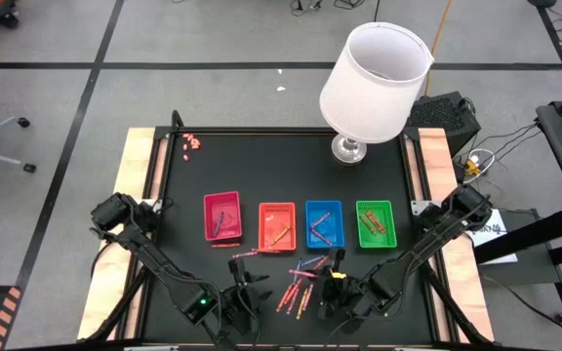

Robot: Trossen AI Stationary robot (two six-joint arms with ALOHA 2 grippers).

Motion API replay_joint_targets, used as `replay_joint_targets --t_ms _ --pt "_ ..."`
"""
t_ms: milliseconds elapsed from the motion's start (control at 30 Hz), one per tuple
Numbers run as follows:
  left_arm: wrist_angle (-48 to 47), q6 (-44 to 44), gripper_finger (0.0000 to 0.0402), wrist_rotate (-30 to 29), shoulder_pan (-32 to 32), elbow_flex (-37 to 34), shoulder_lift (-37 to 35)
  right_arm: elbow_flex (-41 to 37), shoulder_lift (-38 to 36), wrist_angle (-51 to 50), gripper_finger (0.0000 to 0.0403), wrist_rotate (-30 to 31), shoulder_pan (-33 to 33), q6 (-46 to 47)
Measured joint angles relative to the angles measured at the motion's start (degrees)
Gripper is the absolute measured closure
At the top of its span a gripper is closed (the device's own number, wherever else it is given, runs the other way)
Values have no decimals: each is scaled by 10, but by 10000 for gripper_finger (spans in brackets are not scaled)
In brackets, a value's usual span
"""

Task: Sort crayons
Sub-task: Put the red crayon into the blue bin

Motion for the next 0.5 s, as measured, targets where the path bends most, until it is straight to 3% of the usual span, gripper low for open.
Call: replay_joint_targets --t_ms 300,500 --pt "-2 2 206 2 1 0 0 0 -2 -76 394 16 -1 21" --pt "-3 2 206 2 1 0 0 0 -41 -189 394 16 -1 119"
